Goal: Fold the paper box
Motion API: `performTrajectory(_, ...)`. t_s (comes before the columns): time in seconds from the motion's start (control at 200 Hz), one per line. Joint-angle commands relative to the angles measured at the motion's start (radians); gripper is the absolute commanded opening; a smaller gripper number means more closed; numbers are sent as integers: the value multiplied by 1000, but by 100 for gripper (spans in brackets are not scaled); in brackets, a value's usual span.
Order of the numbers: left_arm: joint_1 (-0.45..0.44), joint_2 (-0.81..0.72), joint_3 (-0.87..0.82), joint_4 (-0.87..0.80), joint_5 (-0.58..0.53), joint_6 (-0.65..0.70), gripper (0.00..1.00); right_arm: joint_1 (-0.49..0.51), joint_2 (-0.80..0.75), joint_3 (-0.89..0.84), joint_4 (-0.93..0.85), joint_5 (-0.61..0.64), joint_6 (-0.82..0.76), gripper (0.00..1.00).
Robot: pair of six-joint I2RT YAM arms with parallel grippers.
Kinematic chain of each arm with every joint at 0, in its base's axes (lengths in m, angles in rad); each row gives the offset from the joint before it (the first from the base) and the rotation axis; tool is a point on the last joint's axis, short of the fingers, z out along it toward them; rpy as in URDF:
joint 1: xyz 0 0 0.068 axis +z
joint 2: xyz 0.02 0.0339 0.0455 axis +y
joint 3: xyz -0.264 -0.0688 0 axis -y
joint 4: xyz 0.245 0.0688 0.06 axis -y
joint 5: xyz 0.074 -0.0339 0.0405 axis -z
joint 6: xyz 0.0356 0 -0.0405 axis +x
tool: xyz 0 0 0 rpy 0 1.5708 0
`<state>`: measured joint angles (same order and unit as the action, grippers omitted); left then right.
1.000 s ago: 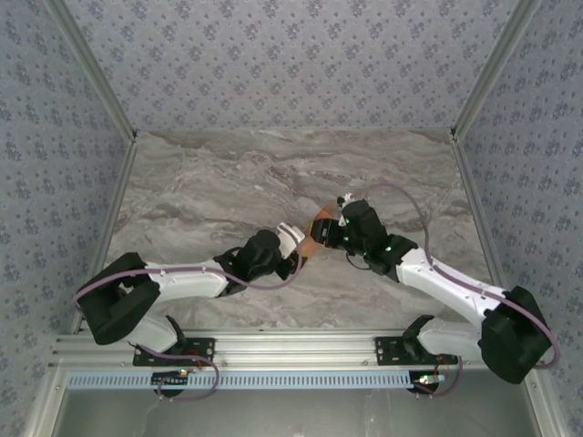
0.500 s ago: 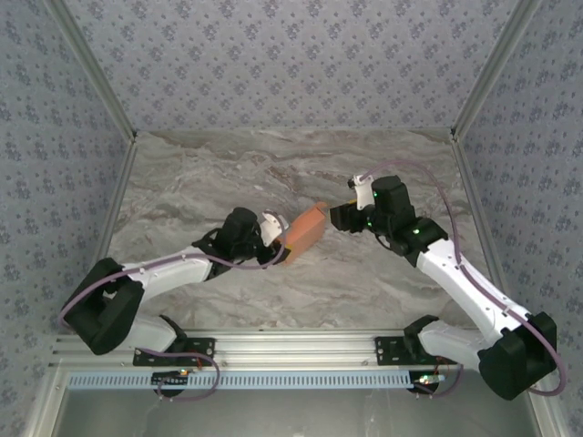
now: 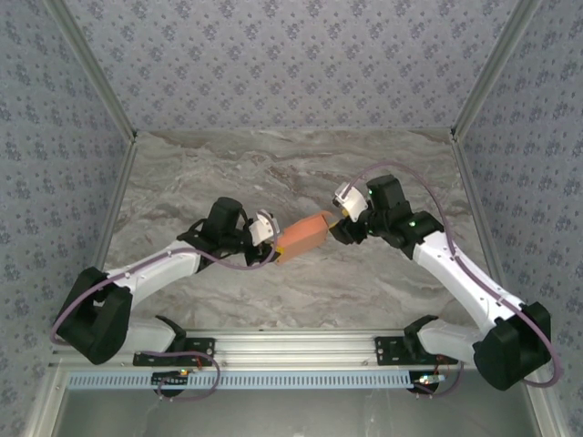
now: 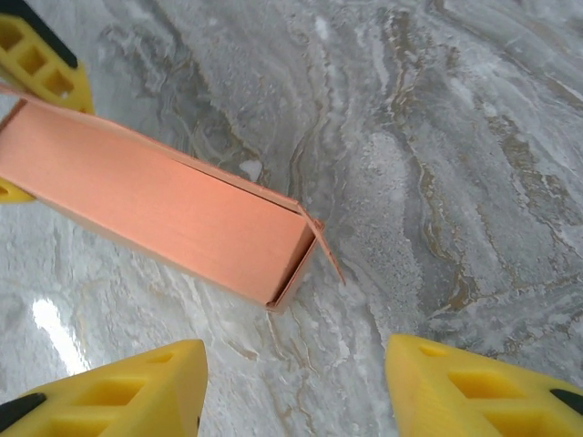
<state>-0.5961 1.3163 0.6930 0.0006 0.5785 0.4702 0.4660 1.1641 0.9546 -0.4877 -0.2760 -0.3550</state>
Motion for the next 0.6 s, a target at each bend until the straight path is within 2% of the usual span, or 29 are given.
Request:
performTrajectory(0.0,5,-13,42,-71,85,90,32,-15,34,49,-78,-72,-119,55)
performTrajectory(0.225,5,22,64,-97,97,108,33,-9,124,94,-109,-142,-137,46)
performTrajectory(0.44,5,27,68,-95,100,107,34,-4,181,119,-109,-83,-108,23)
performTrajectory(0.595,5,32,71,-96,92,104,34,4,190,125,-109,-80,-84,20)
